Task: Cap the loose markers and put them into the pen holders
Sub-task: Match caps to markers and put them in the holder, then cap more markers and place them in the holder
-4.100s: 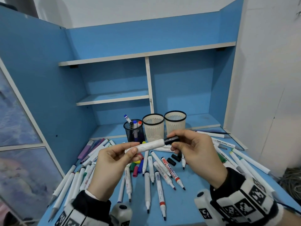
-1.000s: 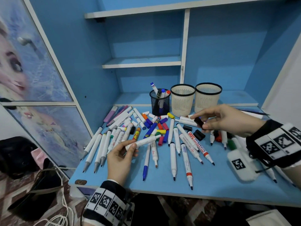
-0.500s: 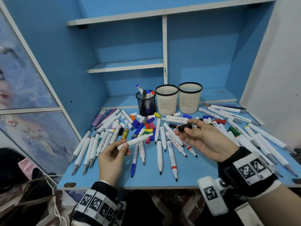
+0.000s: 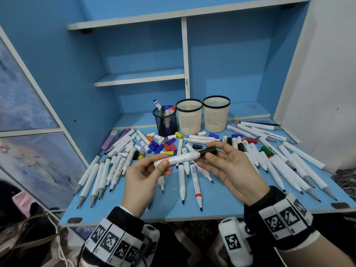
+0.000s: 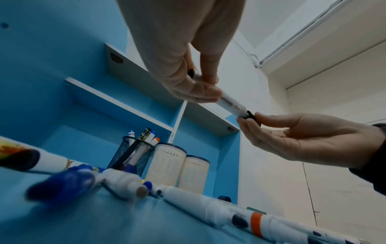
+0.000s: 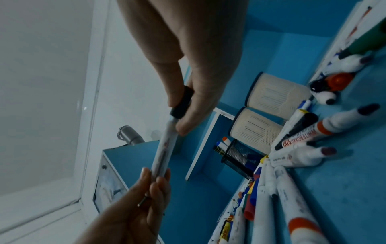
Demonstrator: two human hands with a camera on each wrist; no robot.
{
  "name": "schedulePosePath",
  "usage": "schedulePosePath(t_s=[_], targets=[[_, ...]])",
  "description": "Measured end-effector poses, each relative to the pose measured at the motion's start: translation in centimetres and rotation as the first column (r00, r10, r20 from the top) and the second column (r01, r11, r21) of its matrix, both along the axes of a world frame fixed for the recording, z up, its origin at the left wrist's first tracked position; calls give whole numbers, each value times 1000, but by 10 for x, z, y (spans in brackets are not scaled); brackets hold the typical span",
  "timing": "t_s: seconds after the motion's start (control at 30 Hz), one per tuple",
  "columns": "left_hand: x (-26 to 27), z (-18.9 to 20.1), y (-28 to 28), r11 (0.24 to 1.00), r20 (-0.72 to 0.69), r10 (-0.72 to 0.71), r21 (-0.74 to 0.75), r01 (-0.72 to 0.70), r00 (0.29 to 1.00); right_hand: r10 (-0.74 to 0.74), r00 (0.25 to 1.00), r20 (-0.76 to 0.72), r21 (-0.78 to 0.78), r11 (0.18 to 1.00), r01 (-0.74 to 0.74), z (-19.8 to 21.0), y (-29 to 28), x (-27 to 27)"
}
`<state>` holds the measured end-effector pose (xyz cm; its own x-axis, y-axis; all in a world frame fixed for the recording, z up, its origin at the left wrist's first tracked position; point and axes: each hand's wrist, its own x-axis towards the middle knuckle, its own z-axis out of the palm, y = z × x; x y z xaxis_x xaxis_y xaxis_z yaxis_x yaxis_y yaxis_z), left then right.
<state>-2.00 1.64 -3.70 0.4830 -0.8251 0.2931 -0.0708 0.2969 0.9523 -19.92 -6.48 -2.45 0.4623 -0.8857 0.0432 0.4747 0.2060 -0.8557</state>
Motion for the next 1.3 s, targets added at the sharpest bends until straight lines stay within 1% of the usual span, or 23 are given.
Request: schedulePosePath(t_s=[0.07,0.2,0.3,0.4,0.57,0.7,0.77,0.83,0.9,0.93,1.0,1.07,1.13,1.23,1.3], targets=[[-2,4,-1,1000,15,-16,3,16,1000,-35,999,-38,-79,996,32,1,3,-1],[-4,12,-1,999,36,-42,-3,42,998,-176,978,-108,-247,958,145,1,6,-3],[-3,16,0,998,53,-58,5,58,997,-250,960,-126,-303,931,203,-4,11,-4],[-1,18,-1,996,48,-81,44,78,996,-282,954,-105,-334,913,233,-9,17,-2],[2,27,4,985,41,-165,56,163,985,-280,958,-57,-397,887,236,-7,16,-5],[4,45,2,990,4,-139,-33,139,990,-250,966,-57,-406,890,206,-12,16,-5],[6,53,-2,994,34,-92,-61,94,995,-242,963,-118,-409,896,174,-19,19,0],[11,63,-8,995,101,-34,-85,43,994,-245,940,-237,-394,909,137,-30,22,3],[21,75,-17,995,158,5,-99,11,987,-255,875,-412,-402,913,77,-41,22,6],[27,81,-22,995,188,22,-98,-4,982,-258,821,-509,-417,909,27,-45,22,7],[41,93,-38,995,255,63,-94,-40,965,-294,683,-669,-478,874,-91,-53,24,10],[55,102,-59,992,314,106,-94,-80,943,-365,570,-736,-545,819,-180,-60,24,14],[70,108,-81,986,354,156,-106,-126,922,-396,506,-766,-560,798,-224,-61,23,17],[88,113,-109,974,434,228,-105,-203,871,-403,423,-812,-538,798,-272,-58,21,19],[95,114,-123,969,487,244,-95,-227,839,-403,352,-845,-514,793,-325,-56,18,20]])
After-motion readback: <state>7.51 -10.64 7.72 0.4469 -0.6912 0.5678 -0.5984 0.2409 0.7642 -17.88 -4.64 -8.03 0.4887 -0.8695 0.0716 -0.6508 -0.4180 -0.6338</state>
